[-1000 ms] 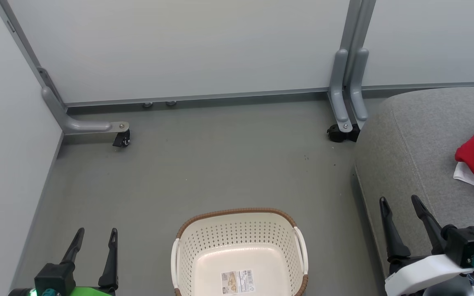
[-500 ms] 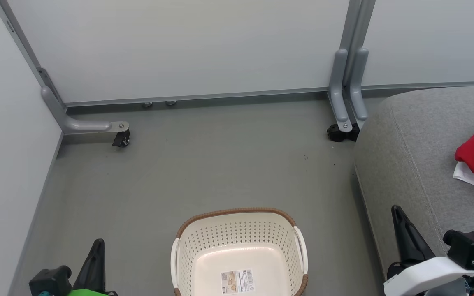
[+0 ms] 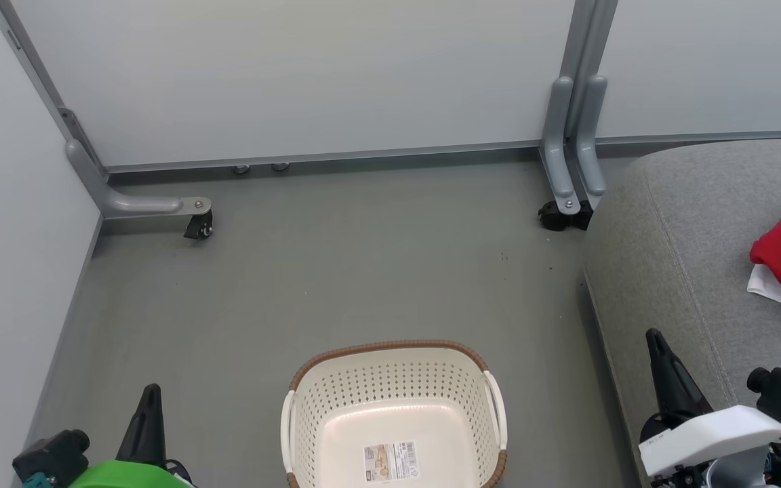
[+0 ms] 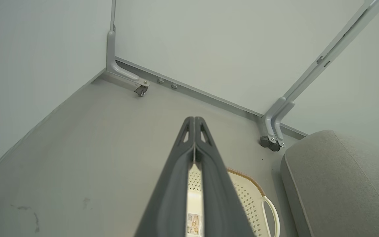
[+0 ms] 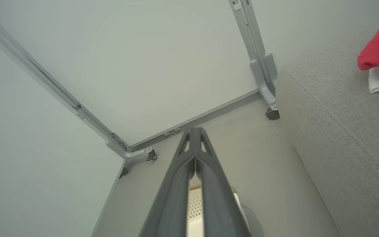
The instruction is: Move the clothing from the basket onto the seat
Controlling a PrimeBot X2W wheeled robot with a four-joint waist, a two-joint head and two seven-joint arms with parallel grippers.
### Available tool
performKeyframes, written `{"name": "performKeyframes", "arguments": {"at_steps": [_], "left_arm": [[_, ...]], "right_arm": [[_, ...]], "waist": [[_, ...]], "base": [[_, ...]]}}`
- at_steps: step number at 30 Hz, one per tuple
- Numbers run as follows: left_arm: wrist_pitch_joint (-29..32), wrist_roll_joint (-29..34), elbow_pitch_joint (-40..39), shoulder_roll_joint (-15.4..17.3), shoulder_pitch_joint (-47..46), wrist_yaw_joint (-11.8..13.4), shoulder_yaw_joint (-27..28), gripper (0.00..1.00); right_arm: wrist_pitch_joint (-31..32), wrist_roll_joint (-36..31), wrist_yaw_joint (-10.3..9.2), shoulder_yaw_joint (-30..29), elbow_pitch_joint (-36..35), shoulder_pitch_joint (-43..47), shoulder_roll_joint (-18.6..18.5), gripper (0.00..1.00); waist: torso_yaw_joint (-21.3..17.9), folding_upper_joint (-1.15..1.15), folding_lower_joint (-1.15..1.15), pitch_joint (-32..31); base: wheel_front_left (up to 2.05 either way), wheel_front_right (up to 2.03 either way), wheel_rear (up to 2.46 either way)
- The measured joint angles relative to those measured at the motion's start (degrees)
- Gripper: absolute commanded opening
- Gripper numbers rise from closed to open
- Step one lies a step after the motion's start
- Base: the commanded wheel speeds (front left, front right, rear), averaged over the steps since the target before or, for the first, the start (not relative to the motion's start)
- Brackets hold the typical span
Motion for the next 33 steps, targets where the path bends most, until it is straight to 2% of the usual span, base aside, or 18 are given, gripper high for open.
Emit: {"name": "performKeyframes", "arguments": {"at_steps": [33], "left_arm": [[6.5,-23.5,-1.0,-3.1,-3.4,-1.3,4.5,0.0]], "right_arm": [[2.0,26.4,-0.01,-0.7,5.8,-4.9,-0.8,0.0]], "waist": [[-0.1,0.0,0.0,0.9]], "base": [[0.0,0.0,0.0]]}}
